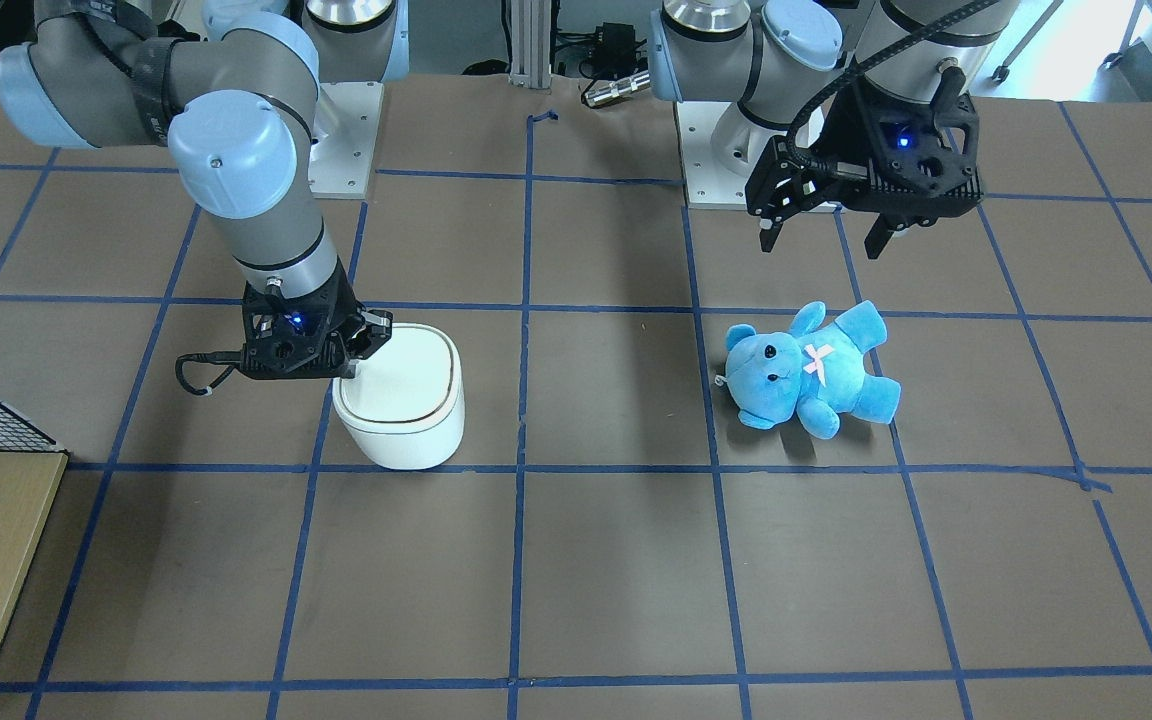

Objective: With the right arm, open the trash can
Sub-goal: 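Lift the lid edge with the right gripper, flipping the lid open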

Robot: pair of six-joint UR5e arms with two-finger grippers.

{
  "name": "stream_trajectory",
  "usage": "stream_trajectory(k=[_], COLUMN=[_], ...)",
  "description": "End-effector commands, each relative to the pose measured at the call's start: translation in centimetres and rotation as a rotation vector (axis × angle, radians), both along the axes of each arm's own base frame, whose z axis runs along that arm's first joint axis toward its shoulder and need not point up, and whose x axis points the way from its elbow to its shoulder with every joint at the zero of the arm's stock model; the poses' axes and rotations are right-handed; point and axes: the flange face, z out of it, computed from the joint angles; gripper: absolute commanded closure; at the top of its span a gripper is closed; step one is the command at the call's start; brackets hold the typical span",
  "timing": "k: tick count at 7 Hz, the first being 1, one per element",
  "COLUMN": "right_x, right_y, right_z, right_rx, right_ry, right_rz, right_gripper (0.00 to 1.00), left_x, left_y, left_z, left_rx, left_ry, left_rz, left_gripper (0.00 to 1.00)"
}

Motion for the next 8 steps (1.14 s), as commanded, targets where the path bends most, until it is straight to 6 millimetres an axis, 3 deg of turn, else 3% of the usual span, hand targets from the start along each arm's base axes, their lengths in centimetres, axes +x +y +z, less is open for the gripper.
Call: stream_trajectory(k=[1,2,3,5,6,7,8], right_x=[0.1,0.0,-0.1,-0.4,-0.5,-0.6,-0.5], right_y=[0.1,0.0,-0.1,-1.3,-2.0,-2.4,-2.5], right_z=[0.7,2.0,5.5,14.8,18.5,21.0,21.3], right_rx=[-0.013,-0.041,-0.059,-0.009,-0.020,-0.067,-0.080], right_ry=[0.012,0.015,0.022,0.030,0.029,0.027,0.018], right_rz=[0.004,0.005,0.006,-0.003,-0.006,-0.004,0.003], right_gripper=[0.74,0.01,0.00,0.00,0.00,0.00,0.00], left_x=[0.0,0.0,0.0,0.0,0.0,0.0,0.0], left_y=[0.0,0.0,0.0,0.0,0.0,0.0,0.0], left_z=[0.0,0.0,0.0,0.0,0.0,0.0,0.0], left_rx=[0.000,0.000,0.000,0.000,0.000,0.000,0.000], left_ry=[0.000,0.000,0.000,0.000,0.000,0.000,0.000], left_rz=[0.000,0.000,0.000,0.000,0.000,0.000,0.000], left_gripper=[0.00,0.00,0.00,0.00,0.00,0.00,0.00])
